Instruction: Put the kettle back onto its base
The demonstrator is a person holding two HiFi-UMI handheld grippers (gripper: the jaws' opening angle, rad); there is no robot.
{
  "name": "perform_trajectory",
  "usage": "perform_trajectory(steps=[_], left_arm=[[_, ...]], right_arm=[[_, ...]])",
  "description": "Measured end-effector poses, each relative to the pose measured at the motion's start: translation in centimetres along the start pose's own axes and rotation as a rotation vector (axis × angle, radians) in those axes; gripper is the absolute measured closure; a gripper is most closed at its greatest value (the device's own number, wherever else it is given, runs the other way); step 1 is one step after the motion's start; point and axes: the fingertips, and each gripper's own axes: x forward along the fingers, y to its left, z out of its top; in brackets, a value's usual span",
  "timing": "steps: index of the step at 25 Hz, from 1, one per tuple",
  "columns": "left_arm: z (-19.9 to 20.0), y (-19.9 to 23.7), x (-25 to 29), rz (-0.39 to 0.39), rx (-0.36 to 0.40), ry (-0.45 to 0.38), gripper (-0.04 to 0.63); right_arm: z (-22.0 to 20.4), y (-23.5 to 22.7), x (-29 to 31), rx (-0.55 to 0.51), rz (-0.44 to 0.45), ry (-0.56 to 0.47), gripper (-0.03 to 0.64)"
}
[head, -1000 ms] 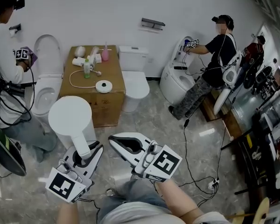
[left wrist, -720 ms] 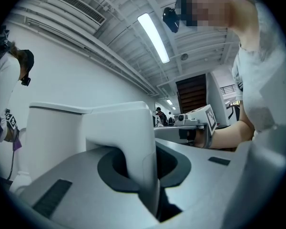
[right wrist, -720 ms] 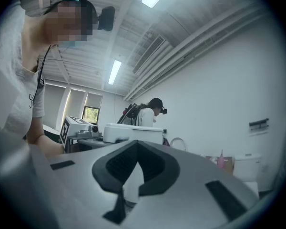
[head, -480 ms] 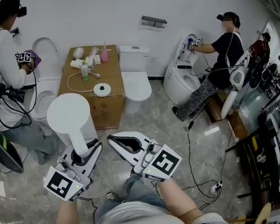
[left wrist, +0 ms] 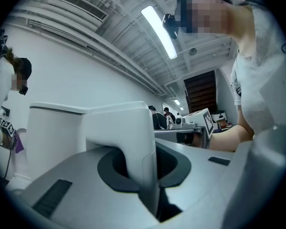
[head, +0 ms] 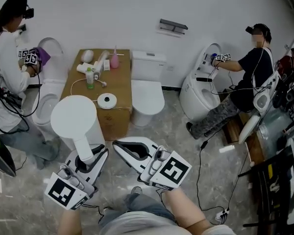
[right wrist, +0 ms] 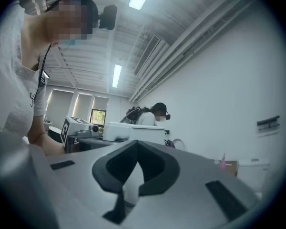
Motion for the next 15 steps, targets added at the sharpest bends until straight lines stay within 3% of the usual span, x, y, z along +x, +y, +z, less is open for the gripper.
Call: perform_trajectory(steps=[8, 15], left_arm=[[0.3, 0.7, 6.3, 0.087, 0.038, -0.023, 0.541], [-0.6, 1.7, 9.1, 0.122, 0.037, -0.012, 0.541]], right_arm=[[-0.5, -5.8, -2.7, 0.003, 0.083, -0.008, 0.609], [-1.4, -9.8, -3.2, 0.019, 0.104, -0.019, 0.609]])
